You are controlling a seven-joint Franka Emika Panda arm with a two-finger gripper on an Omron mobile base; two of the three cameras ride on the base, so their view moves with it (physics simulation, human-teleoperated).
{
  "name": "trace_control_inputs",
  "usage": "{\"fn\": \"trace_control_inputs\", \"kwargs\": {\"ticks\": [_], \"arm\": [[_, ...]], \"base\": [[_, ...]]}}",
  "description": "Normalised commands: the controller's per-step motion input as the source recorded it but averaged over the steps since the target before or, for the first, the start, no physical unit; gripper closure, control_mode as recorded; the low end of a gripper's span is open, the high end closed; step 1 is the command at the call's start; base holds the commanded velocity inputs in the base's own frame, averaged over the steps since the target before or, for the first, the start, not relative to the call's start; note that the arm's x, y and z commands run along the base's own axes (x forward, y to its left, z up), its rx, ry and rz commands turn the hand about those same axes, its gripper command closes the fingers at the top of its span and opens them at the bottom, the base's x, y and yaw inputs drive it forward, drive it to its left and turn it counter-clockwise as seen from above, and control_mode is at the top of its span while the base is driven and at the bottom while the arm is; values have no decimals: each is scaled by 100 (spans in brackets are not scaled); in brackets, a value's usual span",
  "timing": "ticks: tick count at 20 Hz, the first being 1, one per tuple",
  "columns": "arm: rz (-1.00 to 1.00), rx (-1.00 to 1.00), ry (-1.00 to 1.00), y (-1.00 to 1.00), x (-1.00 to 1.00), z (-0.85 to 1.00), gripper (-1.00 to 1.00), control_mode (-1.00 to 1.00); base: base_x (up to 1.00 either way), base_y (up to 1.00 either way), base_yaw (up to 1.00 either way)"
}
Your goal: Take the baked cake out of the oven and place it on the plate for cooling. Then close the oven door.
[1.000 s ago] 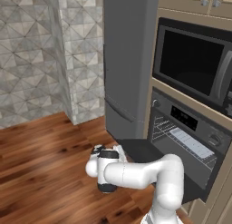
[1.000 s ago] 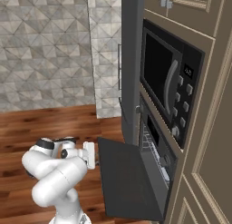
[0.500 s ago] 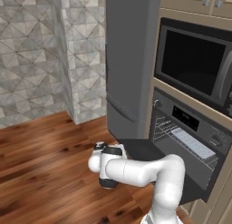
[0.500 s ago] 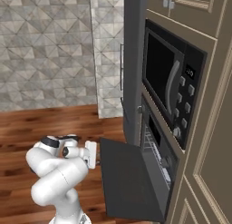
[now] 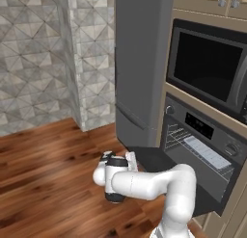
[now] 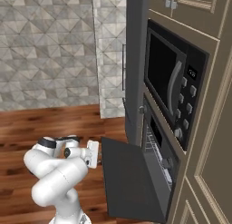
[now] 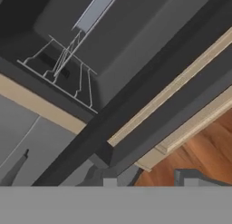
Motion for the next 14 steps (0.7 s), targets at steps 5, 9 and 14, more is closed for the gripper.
{"fn": "trace_control_inputs", "kwargs": {"ticks": [5, 9, 14], "arm": [[-11, 0, -7, -100, 71, 0, -100, -100], [-9, 0, -7, -100, 80, 0, -100, -100], [-2, 0, -9, -100, 79, 5, -100, -100]], "base": [[0, 0, 0], [0, 0, 0], [0, 0, 0]]}}
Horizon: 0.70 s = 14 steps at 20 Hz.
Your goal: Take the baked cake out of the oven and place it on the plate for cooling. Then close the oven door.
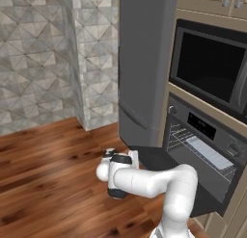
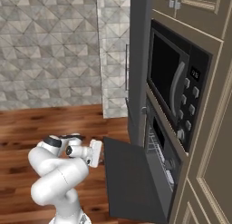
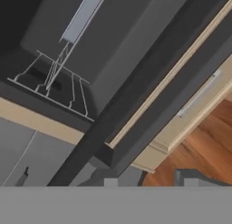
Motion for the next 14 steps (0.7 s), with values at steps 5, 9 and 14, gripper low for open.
{"fn": "trace_control_inputs", "kwargs": {"ticks": [5, 9, 14], "arm": [[0, 0, -9, -100, 84, 15, -100, -100], [0, 1, -16, -100, 89, 20, -100, -100], [1, 3, -20, -100, 93, 23, -100, -100]], "base": [[0, 0, 0], [0, 0, 0], [0, 0, 0]]}}
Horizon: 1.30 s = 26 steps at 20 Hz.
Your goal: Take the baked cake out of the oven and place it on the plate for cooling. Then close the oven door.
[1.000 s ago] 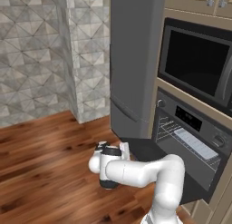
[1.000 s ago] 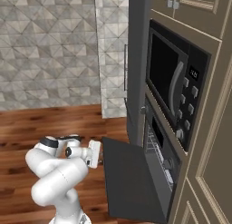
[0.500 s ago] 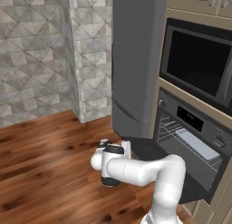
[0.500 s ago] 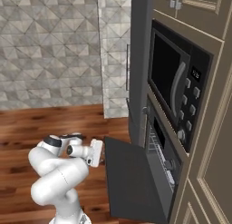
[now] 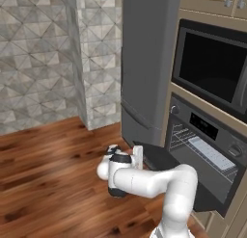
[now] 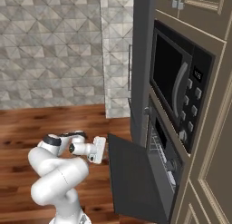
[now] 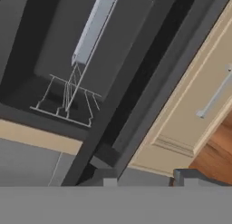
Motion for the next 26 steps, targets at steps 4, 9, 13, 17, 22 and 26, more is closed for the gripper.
{"fn": "trace_control_inputs", "kwargs": {"ticks": [4, 9, 13, 17, 22, 26], "arm": [[0, 4, -16, -100, 100, 18, -100, -100], [0, 5, -14, -100, 100, 13, -100, -100], [0, 5, -12, -100, 100, 14, -100, -100], [0, 6, -11, -100, 100, 9, -100, -100], [0, 7, -8, -100, 100, 3, -100, -100], [0, 9, -5, -100, 100, 0, -100, -100]], "base": [[0, 0, 0], [0, 0, 0], [0, 0, 0], [0, 0, 0], [0, 0, 0], [0, 0, 0]]}}
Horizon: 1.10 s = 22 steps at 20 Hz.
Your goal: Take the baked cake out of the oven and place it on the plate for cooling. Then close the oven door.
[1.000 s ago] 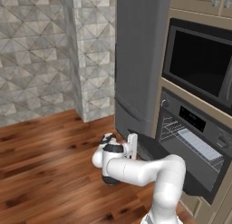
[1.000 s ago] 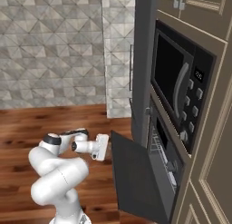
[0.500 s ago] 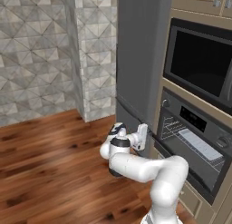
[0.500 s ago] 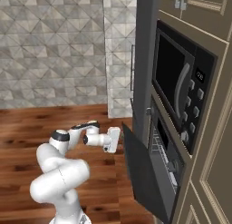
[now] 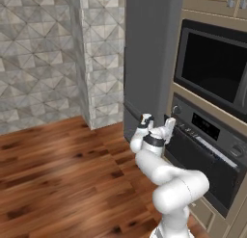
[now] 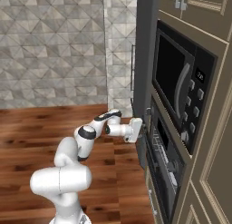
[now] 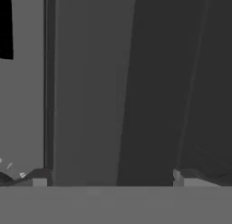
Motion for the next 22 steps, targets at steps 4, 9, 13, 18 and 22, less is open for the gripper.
{"fn": "trace_control_inputs", "kwargs": {"ticks": [4, 9, 13, 18, 22], "arm": [[0, 10, -4, -100, 97, 0, -100, -100], [0, 10, -4, -100, 81, -1, -100, -100], [0, 8, -1, -100, 61, -12, -100, -100], [0, 2, -5, -82, 30, -25, -100, -100], [0, 0, -3, -33, 8, -5, -100, -100]], "base": [[0, 0, 0], [0, 0, 0], [0, 0, 0], [0, 0, 0], [0, 0, 0]]}}
